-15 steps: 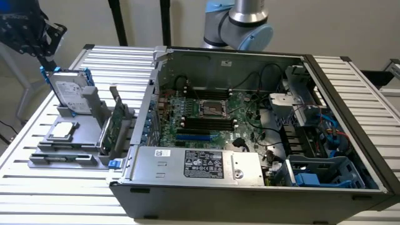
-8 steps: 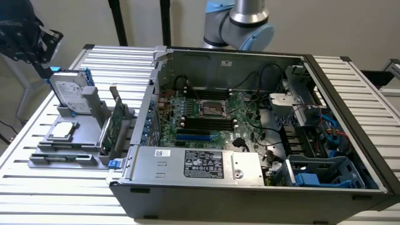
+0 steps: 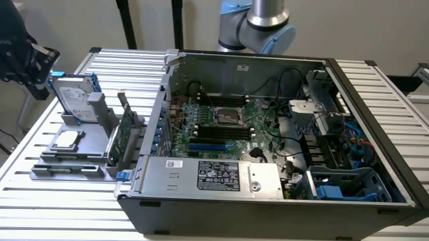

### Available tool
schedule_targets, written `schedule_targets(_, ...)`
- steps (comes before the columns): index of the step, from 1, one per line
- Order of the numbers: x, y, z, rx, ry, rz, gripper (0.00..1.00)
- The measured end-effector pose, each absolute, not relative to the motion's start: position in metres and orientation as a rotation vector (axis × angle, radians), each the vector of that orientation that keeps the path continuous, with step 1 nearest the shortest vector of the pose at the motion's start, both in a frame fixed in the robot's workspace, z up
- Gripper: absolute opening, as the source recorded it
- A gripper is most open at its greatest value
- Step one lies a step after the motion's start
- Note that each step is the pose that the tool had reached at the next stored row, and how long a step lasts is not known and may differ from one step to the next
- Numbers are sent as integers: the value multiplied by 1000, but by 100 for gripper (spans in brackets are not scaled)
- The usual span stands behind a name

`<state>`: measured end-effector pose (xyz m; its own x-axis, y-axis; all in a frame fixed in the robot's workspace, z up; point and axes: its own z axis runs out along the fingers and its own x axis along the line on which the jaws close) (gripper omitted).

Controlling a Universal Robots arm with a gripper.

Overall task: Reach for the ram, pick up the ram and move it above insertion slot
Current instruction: 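Reach for the ram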

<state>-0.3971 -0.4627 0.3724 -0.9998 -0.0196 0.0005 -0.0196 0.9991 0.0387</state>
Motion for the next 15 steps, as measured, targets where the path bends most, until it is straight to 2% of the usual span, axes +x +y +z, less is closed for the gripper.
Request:
schedule_targets(5, -397, -480, 367, 31, -3140, -61, 11)
schedule_targets(15, -397, -481, 367, 31, -3140, -61, 11)
